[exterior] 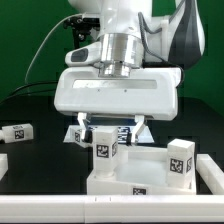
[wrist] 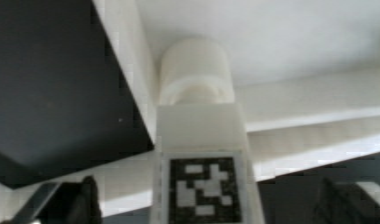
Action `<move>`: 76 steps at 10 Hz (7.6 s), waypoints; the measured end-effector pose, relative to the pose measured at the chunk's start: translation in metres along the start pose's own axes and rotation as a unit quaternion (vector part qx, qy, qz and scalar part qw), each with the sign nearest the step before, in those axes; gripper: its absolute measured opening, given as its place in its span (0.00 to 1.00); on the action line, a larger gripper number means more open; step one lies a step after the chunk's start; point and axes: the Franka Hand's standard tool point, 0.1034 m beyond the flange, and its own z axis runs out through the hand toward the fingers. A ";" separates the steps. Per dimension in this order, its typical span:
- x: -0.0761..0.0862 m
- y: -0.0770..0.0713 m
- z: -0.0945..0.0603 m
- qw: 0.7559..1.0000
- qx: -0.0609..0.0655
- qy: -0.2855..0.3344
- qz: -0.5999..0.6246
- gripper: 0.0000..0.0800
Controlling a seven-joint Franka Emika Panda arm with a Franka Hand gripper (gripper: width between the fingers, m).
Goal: Assemble square table
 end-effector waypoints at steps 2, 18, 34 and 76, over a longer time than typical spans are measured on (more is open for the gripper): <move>0.009 -0.010 0.001 0.998 0.013 -0.065 0.005 0.80; 0.017 -0.013 0.010 0.879 -0.068 -0.222 0.416 0.36; 0.018 -0.019 0.013 0.954 0.002 -0.230 0.191 0.81; 0.014 -0.036 0.023 0.754 -0.106 -0.212 0.613 0.36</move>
Offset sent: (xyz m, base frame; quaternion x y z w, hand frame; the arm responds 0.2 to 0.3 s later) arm 0.0173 -0.0178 -0.0015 0.0037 -0.1586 -0.0226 0.9871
